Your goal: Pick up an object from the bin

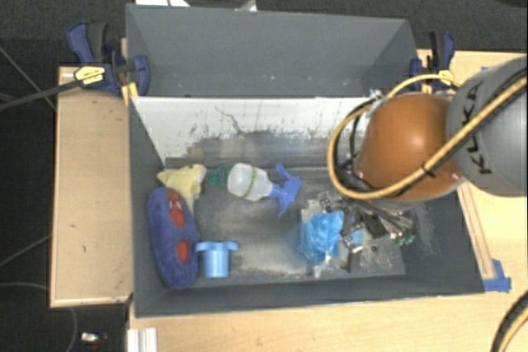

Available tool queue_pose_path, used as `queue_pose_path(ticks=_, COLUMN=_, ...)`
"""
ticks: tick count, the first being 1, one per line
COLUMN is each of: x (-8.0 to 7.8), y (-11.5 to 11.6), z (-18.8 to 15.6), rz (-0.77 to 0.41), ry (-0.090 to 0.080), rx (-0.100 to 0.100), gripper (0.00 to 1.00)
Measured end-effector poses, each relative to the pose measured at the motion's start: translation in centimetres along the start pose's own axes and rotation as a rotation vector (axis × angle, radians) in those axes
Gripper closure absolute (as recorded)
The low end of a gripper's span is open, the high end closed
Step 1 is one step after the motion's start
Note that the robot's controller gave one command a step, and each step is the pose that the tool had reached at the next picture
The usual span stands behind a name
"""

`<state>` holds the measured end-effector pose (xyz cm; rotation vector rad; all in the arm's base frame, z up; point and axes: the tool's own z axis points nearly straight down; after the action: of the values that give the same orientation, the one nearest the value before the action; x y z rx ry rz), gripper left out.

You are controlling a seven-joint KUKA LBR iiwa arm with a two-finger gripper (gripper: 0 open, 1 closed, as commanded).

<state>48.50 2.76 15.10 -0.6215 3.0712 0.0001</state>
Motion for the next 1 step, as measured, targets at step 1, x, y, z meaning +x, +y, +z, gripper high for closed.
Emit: queue_pose_path(ticks=1, x=0.35, y=-0.19, z=0.98, rz=-0.010, ry=0.002, rx=0.000, gripper=0.00)
